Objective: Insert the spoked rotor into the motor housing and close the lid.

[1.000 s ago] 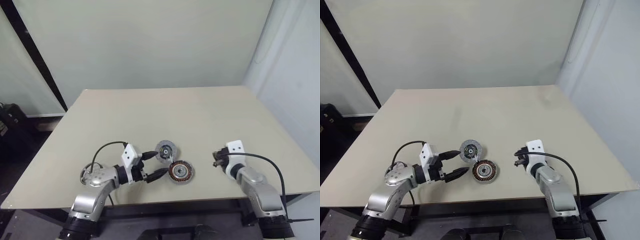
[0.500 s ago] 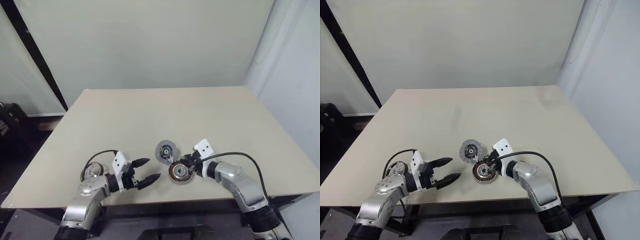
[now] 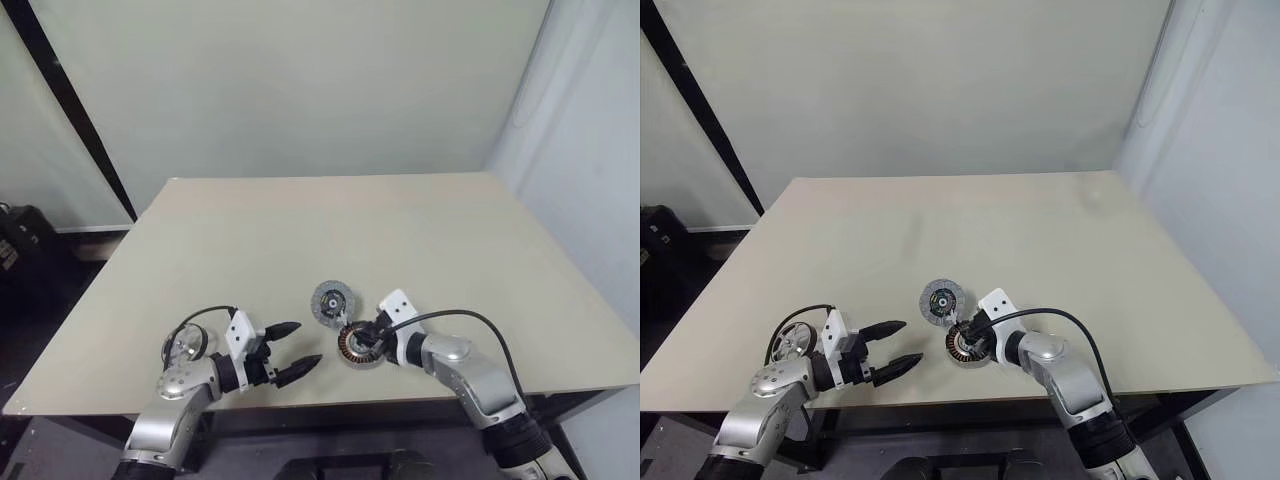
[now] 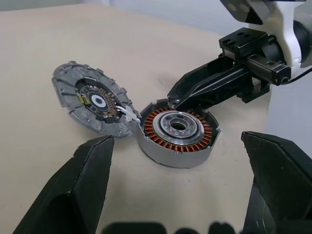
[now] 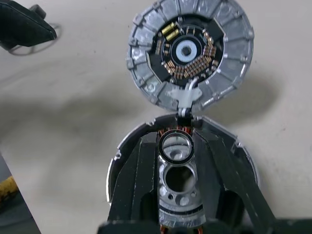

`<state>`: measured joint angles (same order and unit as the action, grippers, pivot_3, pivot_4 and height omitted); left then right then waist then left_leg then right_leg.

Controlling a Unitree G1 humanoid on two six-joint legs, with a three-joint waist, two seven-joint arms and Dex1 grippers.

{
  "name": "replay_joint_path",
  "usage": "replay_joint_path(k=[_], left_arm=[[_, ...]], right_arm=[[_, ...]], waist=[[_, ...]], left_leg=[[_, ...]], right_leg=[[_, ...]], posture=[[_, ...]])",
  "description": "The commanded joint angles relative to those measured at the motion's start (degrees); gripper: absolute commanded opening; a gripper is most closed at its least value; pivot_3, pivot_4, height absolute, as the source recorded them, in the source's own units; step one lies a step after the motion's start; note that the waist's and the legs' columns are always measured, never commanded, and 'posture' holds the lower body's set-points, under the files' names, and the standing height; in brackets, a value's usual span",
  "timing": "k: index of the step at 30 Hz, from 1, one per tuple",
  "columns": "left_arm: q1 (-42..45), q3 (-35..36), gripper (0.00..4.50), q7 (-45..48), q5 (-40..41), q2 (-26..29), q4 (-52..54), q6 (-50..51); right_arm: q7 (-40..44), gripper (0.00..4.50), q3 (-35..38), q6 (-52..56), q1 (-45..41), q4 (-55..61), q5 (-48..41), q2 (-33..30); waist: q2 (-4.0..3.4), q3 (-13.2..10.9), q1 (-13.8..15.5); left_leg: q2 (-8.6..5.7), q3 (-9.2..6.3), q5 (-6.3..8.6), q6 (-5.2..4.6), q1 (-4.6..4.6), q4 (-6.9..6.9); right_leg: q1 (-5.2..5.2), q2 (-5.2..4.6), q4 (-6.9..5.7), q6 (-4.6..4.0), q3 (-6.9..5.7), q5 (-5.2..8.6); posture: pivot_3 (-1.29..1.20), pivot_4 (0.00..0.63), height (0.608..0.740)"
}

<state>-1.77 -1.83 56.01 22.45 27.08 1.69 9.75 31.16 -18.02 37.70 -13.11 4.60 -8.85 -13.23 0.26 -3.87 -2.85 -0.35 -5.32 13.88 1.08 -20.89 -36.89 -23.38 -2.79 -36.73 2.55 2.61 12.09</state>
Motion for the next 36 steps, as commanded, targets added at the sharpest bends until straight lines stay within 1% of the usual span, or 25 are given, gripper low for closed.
replay_joint_path(k=[1,36], left_arm=[[1.1,-0.4,4.5,0.3,-0.2,-0.3,1.3,-1.4],[1.1,-1.0,4.5,-0.3,-1.0,-1.0,1.1,-2.3]], right_arm=[[-0.3,0.7,0.1,-1.2,-0.2,0.4,0.3,0.3],[-0.8,0.7,-0.3,-3.4,0.2,-3.3,2.0,0.7]], waist=[[0.0,0.0,0.0],[0.0,0.0,0.0]], left_leg=[[0.0,0.0,0.0,0.0,0.0,0.0],[0.01,0.01,0.0,0.0,0.01,0.0]], right_leg=[[0.0,0.0,0.0,0.0,0.0,0.0],[0.01,0.0,0.0,0.0,-0.01,0.0]], posture=[[0.0,0.0,0.74],[0.0,0.0,0.74]])
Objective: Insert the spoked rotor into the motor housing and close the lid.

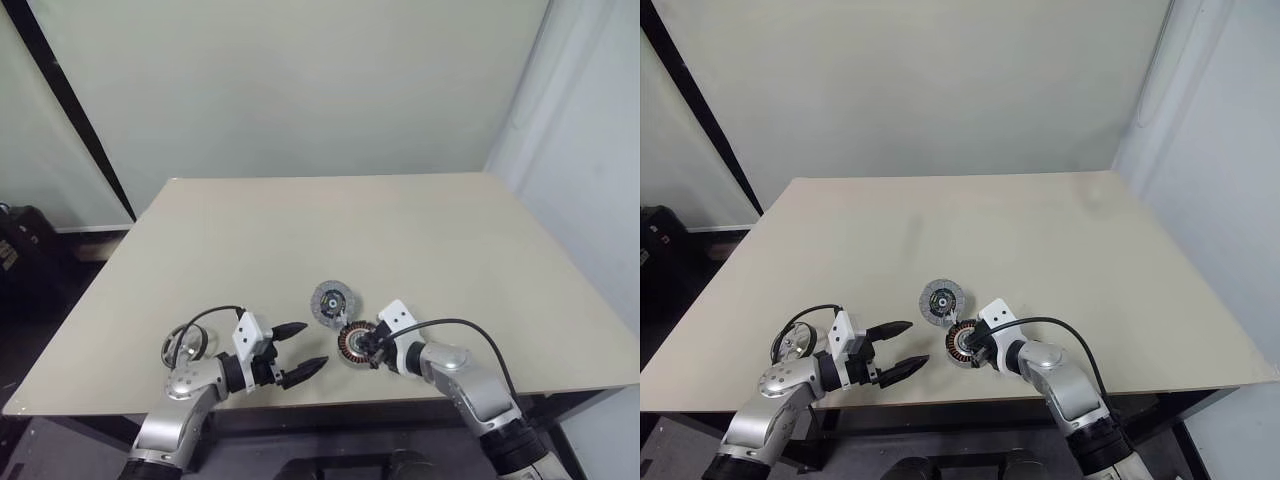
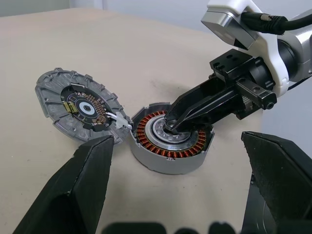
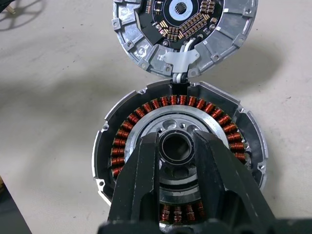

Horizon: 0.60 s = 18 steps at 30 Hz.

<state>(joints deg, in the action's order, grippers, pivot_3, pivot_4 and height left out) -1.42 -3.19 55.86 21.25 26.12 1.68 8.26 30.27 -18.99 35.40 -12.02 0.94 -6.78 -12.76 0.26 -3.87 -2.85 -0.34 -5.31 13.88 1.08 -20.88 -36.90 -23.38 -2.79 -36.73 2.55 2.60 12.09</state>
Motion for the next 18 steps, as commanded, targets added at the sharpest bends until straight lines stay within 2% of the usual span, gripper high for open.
replay_joint_path(k=[1,18], left_arm=[[0.7,0.4,4.5,-0.1,0.3,-0.1,1.1,-0.8],[0.4,0.4,4.5,-0.3,0.4,0.2,1.3,-0.6]], right_arm=[[0.1,0.7,0.6,-1.1,-0.8,0.3,0.0,0.3],[0.4,0.7,-0.2,-1.0,-0.4,0.3,0.1,0.5]], waist=[[0.0,0.0,0.0],[0.0,0.0,0.0]], left_leg=[[0.0,0.0,0.0,0.0,0.0,0.0],[0.0,0.0,0.0,0.0,0.0,0.0]], right_leg=[[0.0,0.0,0.0,0.0,0.0,0.0],[0.0,0.0,0.0,0.0,0.0,0.0]], posture=[[0.0,0.0,0.74],[0.0,0.0,0.74]])
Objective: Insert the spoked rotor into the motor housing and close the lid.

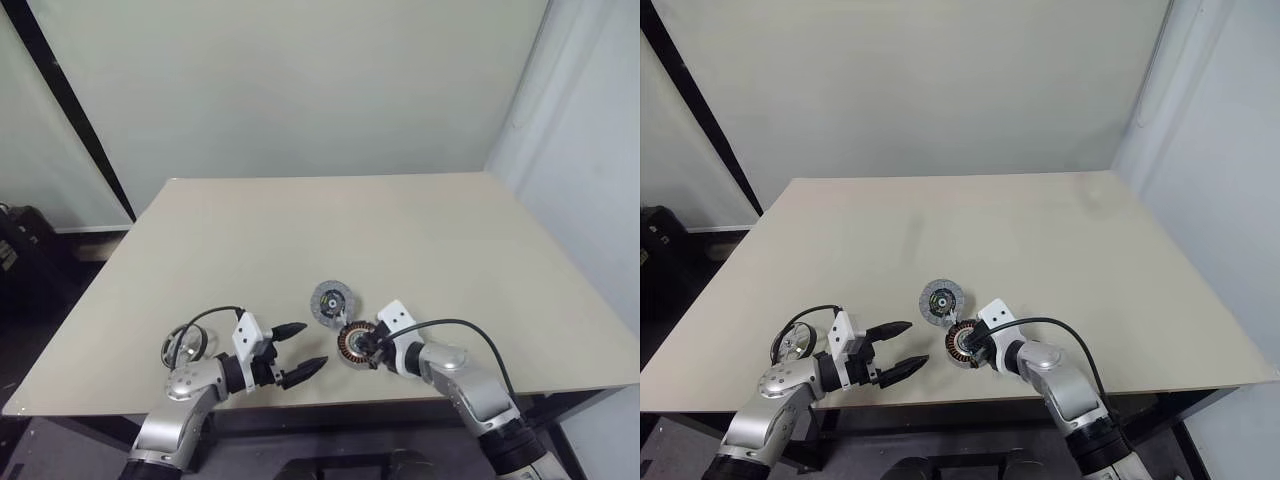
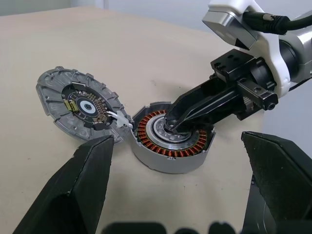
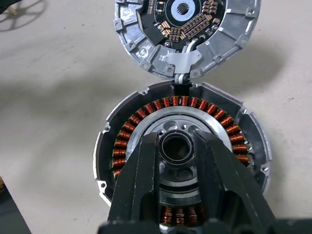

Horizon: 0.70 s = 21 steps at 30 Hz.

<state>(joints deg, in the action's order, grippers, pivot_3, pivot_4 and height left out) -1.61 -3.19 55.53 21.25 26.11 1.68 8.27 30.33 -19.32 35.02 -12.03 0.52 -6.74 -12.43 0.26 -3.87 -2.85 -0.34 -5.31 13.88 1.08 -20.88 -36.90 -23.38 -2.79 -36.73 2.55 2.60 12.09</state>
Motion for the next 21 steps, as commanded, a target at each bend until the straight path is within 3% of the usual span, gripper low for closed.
replay_joint_path(k=[1,21], left_arm=[[0.7,0.4,4.5,0.1,0.3,0.2,1.3,-0.6],[0.7,0.2,4.5,0.2,0.4,0.0,1.2,-0.5]], right_arm=[[0.3,0.7,0.1,-0.7,-0.4,0.7,0.1,0.2],[0.0,0.7,-0.3,-1.8,-1.0,-0.2,1.1,-0.8]], waist=[[0.0,0.0,0.0],[0.0,0.0,0.0]], left_leg=[[0.0,0.0,0.0,0.0,0.0,0.0],[0.0,-0.01,0.0,0.0,0.0,0.0]], right_leg=[[0.0,0.0,0.0,0.0,0.0,0.0],[0.0,0.0,0.0,0.0,0.0,0.0]], posture=[[0.0,0.0,0.74],[0.0,0.0,0.74]])
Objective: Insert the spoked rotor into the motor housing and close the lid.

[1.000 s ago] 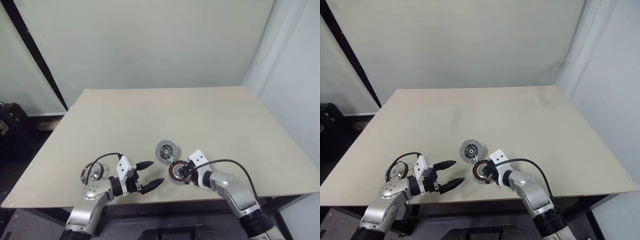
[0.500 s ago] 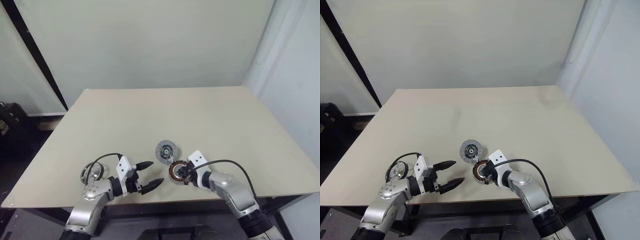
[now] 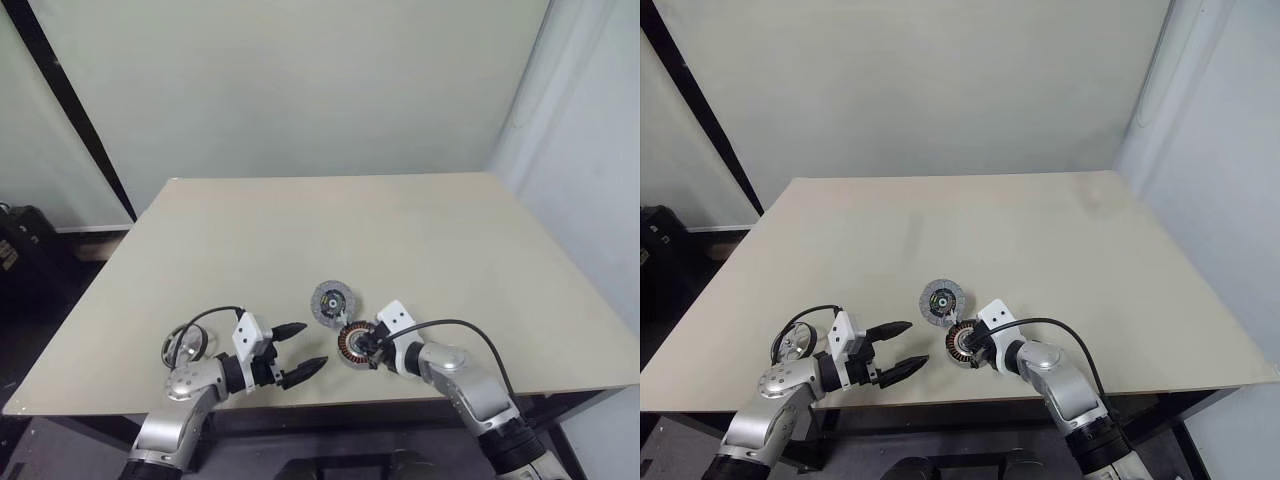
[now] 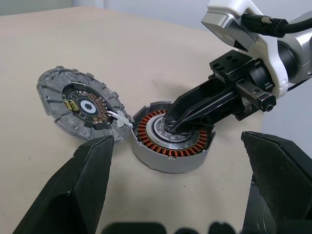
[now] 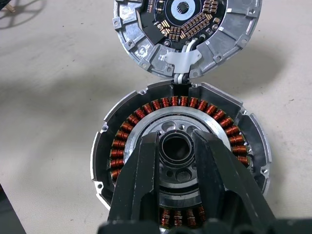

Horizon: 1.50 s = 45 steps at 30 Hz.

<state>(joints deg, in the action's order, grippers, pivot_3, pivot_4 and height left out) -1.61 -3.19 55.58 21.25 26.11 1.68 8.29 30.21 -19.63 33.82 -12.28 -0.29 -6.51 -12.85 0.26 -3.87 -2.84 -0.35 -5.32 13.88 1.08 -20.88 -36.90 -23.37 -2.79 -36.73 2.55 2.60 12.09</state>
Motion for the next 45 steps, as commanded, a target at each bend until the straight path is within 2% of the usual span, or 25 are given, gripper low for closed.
replay_joint_path(k=[1,7,15,19,22,28,30,45], left_arm=[[0.7,0.2,4.5,0.1,0.4,0.0,1.3,-0.6],[0.6,0.2,4.5,0.1,0.3,0.0,1.4,-0.6],[0.6,0.2,4.5,0.2,0.3,0.0,1.2,-0.7],[0.5,0.2,4.5,0.1,0.3,0.0,1.3,-0.6],[0.5,0.1,4.5,0.1,0.3,0.0,1.3,-0.6],[0.4,0.2,4.5,0.3,0.3,-0.1,0.7,-1.0],[0.3,0.3,4.5,0.4,0.3,-0.1,0.6,-1.2],[0.2,0.3,4.5,0.2,0.2,-0.3,0.8,-1.3]], right_arm=[[0.1,0.7,-0.1,-0.6,-0.7,0.6,0.9,-0.3],[0.3,0.7,-0.5,-0.2,-0.5,0.6,0.8,-0.3],[-0.3,3.35,0.6,4.2,-0.3,5.7,-0.9,0.0],[0.0,3.35,1.3,6.0,-0.2,9.2,-1.9,0.0],[-0.7,2.7,1.7,5.8,-0.2,9.3,-1.6,0.4],[-2.3,0.6,0.9,4.0,-0.6,6.7,0.5,0.7],[-2.6,0.03,0.5,3.3,-0.7,6.0,1.1,0.5],[-1.1,0.03,-4.2,3.1,-1.0,5.0,3.0,0.3]], waist=[[0.0,0.0,0.0],[0.0,0.0,0.0],[0.0,0.0,0.0],[0.0,0.0,0.0],[0.0,0.0,0.0],[0.0,0.0,0.0],[0.0,0.0,0.0],[0.0,0.0,0.0]], left_leg=[[0.0,0.0,0.0,0.0,0.0,0.0],[0.0,0.0,0.0,0.0,0.0,0.0],[0.0,-0.01,0.0,0.0,0.0,-0.02],[0.0,0.02,0.0,0.01,-0.01,-0.03],[0.01,-0.01,0.0,0.01,0.0,0.0],[0.01,-0.01,0.0,0.01,-0.01,0.02],[0.01,-0.01,0.0,0.01,-0.01,0.02],[0.02,-0.01,0.0,0.0,0.0,0.02]], right_leg=[[0.0,0.0,0.0,0.0,0.0,0.0],[0.0,0.0,0.0,0.0,0.0,0.0],[0.01,0.0,0.0,0.0,0.0,0.0],[-0.01,-0.02,0.01,0.0,0.0,0.0],[-0.03,-0.01,0.0,0.0,-0.03,0.0],[-0.04,-0.01,0.01,0.0,-0.04,0.0],[-0.04,-0.01,0.01,0.0,-0.04,0.0],[-0.03,-0.01,0.0,0.0,-0.04,0.0]], posture=[[0.0,0.0,0.74],[0.0,0.0,0.74],[0.0,0.0,0.74],[0.0,0.0,0.74],[0.0,0.0,0.74],[0.0,0.0,0.74],[0.0,0.0,0.74],[0.0,0.0,0.74]])
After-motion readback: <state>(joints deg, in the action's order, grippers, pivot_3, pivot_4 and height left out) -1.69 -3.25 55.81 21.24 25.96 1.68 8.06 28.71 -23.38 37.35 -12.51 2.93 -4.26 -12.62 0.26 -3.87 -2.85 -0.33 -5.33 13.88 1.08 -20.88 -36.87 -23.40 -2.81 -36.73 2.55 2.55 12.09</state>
